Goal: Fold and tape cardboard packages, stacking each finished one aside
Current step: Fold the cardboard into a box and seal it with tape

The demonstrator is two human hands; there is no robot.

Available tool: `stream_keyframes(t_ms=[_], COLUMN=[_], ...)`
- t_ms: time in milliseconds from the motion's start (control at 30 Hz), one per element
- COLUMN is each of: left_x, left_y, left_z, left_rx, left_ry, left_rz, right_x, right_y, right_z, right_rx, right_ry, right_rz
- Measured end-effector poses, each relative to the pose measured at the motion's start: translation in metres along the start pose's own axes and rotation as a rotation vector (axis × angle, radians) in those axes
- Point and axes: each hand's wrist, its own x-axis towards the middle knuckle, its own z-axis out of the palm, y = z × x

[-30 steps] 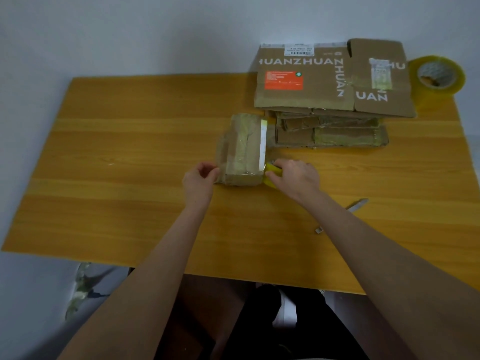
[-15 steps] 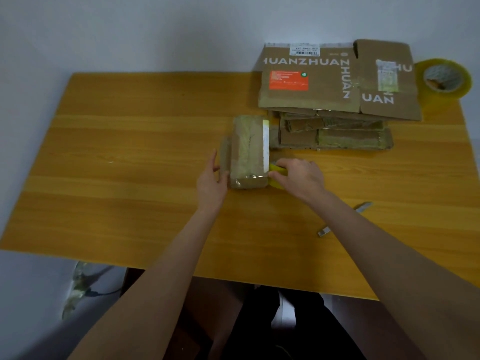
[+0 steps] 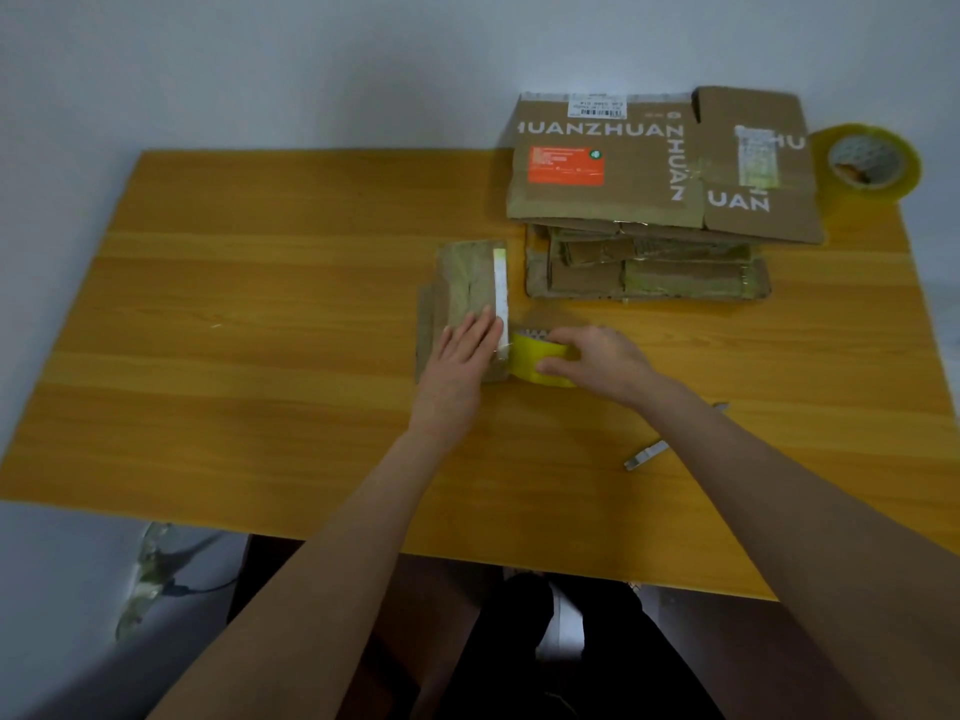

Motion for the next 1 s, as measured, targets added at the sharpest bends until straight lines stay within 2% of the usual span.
stream_keyframes(t_ms=[433, 733, 833, 933, 1000], left_x=[0.006, 0.015, 0.016, 0.015, 0.017], left_y=[-0.009, -0.017, -0.011, 0.007, 0.018], left_z=[-0.008, -0.026, -0.034, -0.037, -0.04], left_rx=[-0.083, -0.109, -0.054, 0.058, 0.13], left_ry=[-0.065, -0.202, -0.217, -0.141, -0.176], left_rz=[0.036, 0.023, 0.015, 0.025, -0.005], right_x=[0.002, 0.005, 0.006, 0.004, 0.001], right_y=[0.001, -0.009, -0.01, -0.009, -0.006], right_z=[-0.001, 0.002, 0.003, 0.007, 0.01], right_rx=[-0.165, -0.261, -0.278, -0.208, -0.152], right_ry=[0.058, 0.101, 0.115, 0.12, 0.113], right_rz=[0.085, 0.149, 0.168, 0.169, 0.156])
